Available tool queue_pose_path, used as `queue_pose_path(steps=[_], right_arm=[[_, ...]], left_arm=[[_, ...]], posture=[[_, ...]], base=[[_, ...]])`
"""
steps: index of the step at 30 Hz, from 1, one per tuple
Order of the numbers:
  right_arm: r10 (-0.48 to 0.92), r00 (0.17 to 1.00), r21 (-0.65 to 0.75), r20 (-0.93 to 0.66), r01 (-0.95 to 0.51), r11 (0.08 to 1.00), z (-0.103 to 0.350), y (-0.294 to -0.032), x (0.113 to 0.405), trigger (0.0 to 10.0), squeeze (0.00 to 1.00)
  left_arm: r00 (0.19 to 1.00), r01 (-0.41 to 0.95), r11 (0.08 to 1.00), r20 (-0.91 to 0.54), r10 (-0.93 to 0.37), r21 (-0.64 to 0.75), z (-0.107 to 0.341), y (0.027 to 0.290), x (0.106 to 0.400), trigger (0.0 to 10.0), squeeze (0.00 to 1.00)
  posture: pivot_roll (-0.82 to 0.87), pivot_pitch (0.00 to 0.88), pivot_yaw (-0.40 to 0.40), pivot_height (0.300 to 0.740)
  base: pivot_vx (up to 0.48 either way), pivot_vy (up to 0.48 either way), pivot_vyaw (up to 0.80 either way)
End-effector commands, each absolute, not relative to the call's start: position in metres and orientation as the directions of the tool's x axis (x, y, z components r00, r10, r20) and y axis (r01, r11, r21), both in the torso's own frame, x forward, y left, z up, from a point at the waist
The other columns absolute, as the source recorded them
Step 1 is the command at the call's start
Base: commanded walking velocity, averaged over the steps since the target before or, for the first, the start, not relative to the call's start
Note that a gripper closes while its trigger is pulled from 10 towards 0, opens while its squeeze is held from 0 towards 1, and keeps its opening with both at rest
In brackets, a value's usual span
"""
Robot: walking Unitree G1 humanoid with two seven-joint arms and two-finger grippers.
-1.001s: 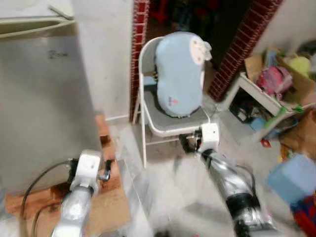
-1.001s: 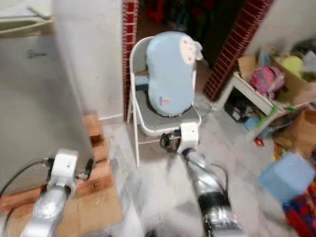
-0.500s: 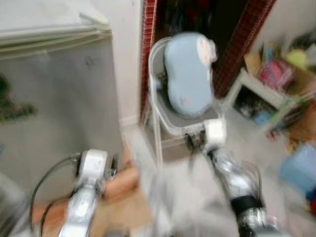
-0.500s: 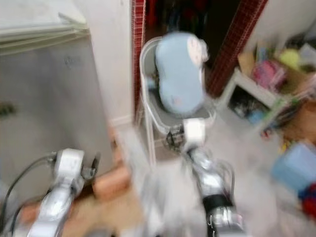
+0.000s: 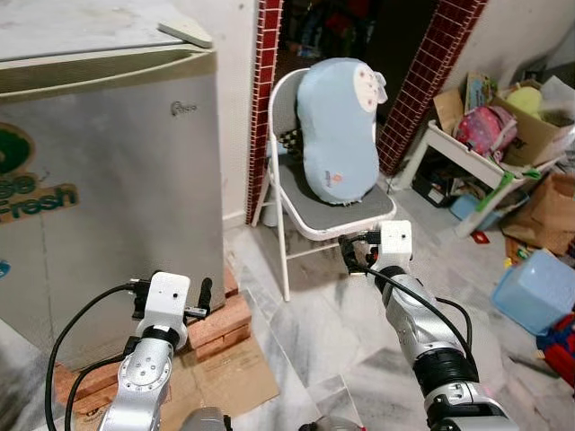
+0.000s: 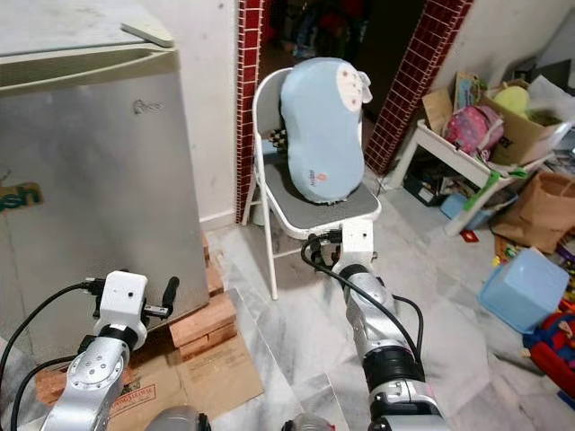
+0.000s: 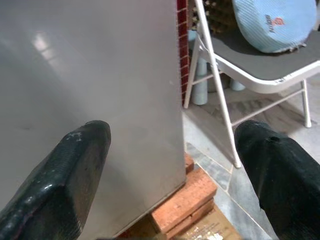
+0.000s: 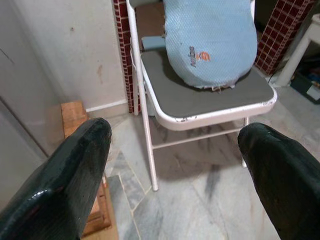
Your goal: Restocking fridge
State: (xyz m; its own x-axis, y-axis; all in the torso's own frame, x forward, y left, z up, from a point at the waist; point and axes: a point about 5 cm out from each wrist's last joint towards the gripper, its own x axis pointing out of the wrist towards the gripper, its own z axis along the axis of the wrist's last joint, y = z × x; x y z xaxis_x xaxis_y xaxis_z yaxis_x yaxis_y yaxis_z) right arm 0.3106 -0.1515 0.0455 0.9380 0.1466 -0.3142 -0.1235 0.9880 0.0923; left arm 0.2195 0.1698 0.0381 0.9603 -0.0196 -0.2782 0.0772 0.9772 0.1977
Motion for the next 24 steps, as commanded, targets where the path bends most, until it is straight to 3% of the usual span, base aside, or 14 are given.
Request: queue_pose_path(steps=[1,15,24], right_arm=[[0.141,0.941,0.122,-0.307,-0.108,0.987,0.048,-0.1525,0.3123,10.0,0.0],[0.128,0.94,0.123,-0.315,-0.093,0.988,0.0469,-0.1561,0.3128,10.0,0.0],[0.123,0.941,0.124,-0.317,-0.087,0.988,0.0468,-0.1565,0.3132,10.0,0.0]], left_arm=[[0.958,0.09,0.978,-0.284,-0.034,0.189,0.037,0.1677,0.2194,10.0,0.0],[0.955,0.083,0.978,-0.295,-0.023,0.192,0.0347,0.1701,0.2188,10.0,0.0],[0.959,0.078,0.987,-0.282,-0.036,0.138,0.0383,0.1719,0.2214,10.0,0.0]], posture=[[0.11,0.017,-0.091,0.74],[0.11,0.015,-0.091,0.74],[0.11,0.014,-0.089,0.74]], base=[[-0.3,0.0,-0.8],[-0.288,0.0,-0.8],[0.0,0.0,-0.8]])
